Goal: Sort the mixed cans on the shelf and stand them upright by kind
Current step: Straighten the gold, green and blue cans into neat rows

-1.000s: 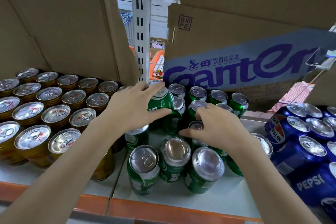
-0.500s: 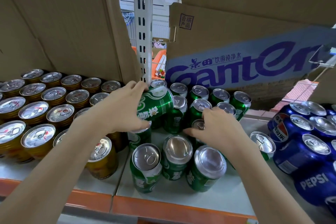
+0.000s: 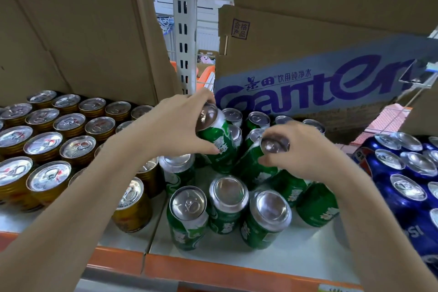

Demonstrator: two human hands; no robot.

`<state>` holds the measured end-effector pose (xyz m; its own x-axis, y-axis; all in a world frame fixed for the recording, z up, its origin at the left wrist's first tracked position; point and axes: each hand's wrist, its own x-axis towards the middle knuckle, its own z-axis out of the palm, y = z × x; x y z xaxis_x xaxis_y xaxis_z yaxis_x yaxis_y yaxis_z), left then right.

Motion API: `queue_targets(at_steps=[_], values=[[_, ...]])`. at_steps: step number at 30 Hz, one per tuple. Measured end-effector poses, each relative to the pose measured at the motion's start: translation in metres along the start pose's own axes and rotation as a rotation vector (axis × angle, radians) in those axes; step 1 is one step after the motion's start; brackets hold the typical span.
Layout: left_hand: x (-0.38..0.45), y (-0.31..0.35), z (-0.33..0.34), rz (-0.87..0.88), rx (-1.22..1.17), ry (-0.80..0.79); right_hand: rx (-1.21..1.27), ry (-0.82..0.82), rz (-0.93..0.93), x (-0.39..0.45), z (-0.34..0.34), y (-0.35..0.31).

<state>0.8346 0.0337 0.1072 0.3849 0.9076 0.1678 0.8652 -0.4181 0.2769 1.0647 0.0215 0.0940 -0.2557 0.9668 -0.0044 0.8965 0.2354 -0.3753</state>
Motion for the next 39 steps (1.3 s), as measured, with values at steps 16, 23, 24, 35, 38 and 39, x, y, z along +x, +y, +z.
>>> queue_targets(at_steps=[16, 23, 24, 35, 38, 39], values=[[0.032, 0.011, 0.039, 0.197, 0.287, -0.327, -0.207, -0.024, 0.029, 0.005, 0.011, -0.009], [0.026, 0.01, 0.061, 0.194, 0.323, -0.445, -0.229, 0.016, 0.068, 0.018, 0.04, -0.002], [0.026, 0.011, 0.062, 0.197, 0.334, -0.439, -0.226, 0.013, 0.069, 0.018, 0.039, -0.002], [0.022, 0.008, 0.068, 0.2, 0.315, -0.392, -0.197, 0.04, 0.096, 0.014, 0.042, -0.001], [0.017, 0.008, 0.07, 0.176, 0.306, -0.383, -0.182, 0.067, 0.112, 0.011, 0.047, 0.0], [0.015, 0.008, 0.069, 0.18, 0.305, -0.375, -0.172, 0.071, 0.117, 0.01, 0.05, 0.0]])
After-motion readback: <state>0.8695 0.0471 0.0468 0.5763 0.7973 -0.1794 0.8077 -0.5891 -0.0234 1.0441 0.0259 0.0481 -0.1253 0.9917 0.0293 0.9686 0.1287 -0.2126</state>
